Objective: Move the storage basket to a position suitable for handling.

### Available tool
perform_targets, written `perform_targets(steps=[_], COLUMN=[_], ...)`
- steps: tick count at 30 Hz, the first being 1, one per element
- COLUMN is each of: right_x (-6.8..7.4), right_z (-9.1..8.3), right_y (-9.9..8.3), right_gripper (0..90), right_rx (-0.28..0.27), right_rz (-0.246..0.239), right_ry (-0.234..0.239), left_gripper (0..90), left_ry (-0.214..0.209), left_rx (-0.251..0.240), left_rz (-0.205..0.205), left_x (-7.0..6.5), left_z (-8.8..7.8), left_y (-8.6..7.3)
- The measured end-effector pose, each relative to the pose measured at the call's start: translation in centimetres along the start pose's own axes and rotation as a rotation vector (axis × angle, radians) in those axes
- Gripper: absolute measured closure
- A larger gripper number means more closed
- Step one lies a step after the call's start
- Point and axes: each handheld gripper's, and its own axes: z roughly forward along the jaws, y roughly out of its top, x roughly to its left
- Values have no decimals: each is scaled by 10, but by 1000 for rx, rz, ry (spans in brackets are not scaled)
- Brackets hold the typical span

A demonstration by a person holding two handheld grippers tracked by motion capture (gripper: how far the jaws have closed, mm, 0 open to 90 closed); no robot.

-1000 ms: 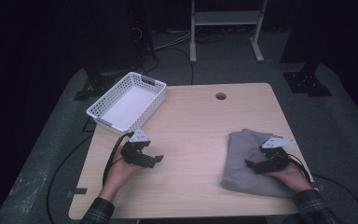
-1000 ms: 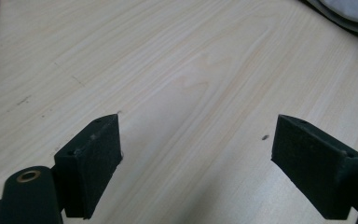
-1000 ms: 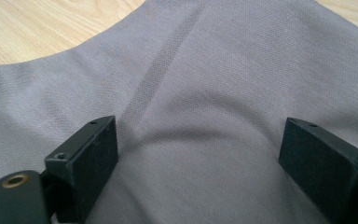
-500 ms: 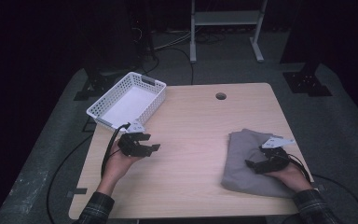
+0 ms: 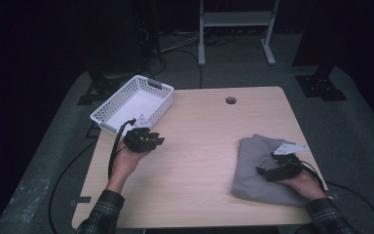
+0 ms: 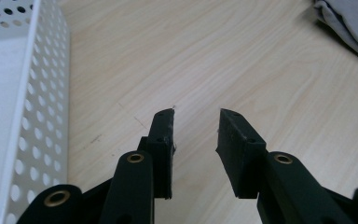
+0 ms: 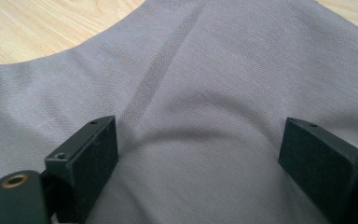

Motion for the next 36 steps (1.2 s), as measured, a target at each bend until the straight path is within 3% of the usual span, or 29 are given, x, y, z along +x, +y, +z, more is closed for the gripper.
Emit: perform_targets(steps=[14,23,29,36], right_x=[0,0,0,0], right_z=[0,0,0,0], right_y=[0,0,0,0], right_gripper=[106,106,106,106], right_rx=[0,-1,-1,-1], right_rz=[0,1,0,2], right_ry=[1,1,1,-2], left_gripper=[667,667,667,667], left_ry=[62,105,135,158], left_rx=[-15,-7,-19,17], left_rz=[-33,-55,-91,-115], left_x=[27,54,68,76], left_z=[2,-4,-6,4], left_y=[11,15,12,2])
